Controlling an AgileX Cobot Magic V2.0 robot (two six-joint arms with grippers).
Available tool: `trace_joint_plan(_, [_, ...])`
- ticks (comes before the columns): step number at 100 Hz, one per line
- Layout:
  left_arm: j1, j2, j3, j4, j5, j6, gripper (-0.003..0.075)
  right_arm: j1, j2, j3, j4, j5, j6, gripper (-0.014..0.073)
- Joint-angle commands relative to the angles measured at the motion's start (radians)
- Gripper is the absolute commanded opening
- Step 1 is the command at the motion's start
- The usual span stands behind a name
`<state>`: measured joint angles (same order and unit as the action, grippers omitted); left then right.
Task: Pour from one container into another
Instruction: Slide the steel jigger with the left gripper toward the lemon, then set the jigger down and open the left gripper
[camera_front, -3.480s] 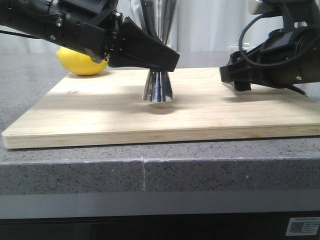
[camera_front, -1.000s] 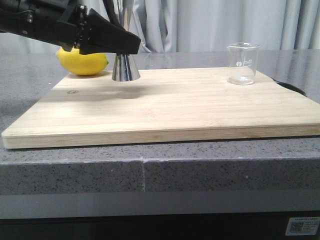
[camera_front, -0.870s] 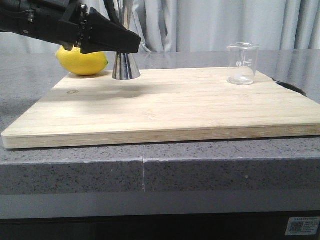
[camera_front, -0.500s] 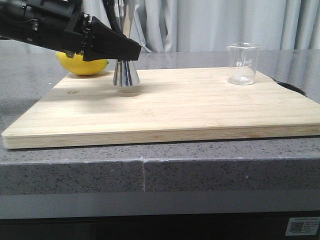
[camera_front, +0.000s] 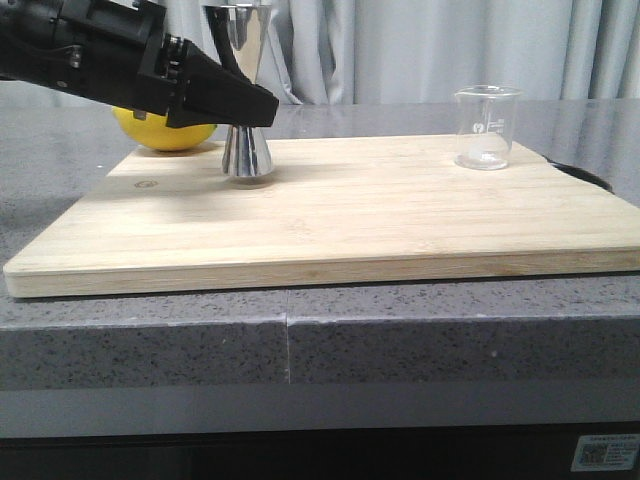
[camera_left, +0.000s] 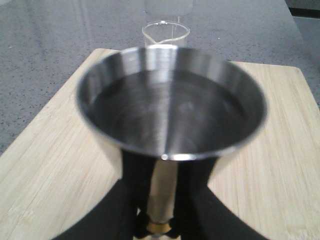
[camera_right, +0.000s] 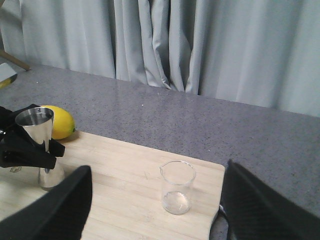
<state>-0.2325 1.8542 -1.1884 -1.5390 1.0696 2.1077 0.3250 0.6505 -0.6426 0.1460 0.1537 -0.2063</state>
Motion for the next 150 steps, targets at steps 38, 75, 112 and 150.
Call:
trace_joint_plan(38, [0.004, -0.045, -0.028, -0.083, 0.052, 0.0, -0.0018, -0.007, -0.004, -0.029, -0.006, -0.077, -0.002, 0.0492])
trace_joint_plan(75, [0.004, -0.045, -0.028, -0.056, 0.052, 0.0, -0.0019, -0.007, -0.004, -0.029, -0.006, -0.077, -0.002, 0.0492])
trace_joint_plan(112, [0.004, -0.045, -0.028, -0.015, 0.052, -0.002, -0.0019, -0.007, -0.004, -0.029, -0.006, -0.077, -0.002, 0.0492])
trace_joint_plan(150, [0.004, -0.045, -0.028, 0.008, 0.052, -0.002, -0.0019, -0.007, -0.004, -0.029, -0.004, -0.077, -0.002, 0.0491])
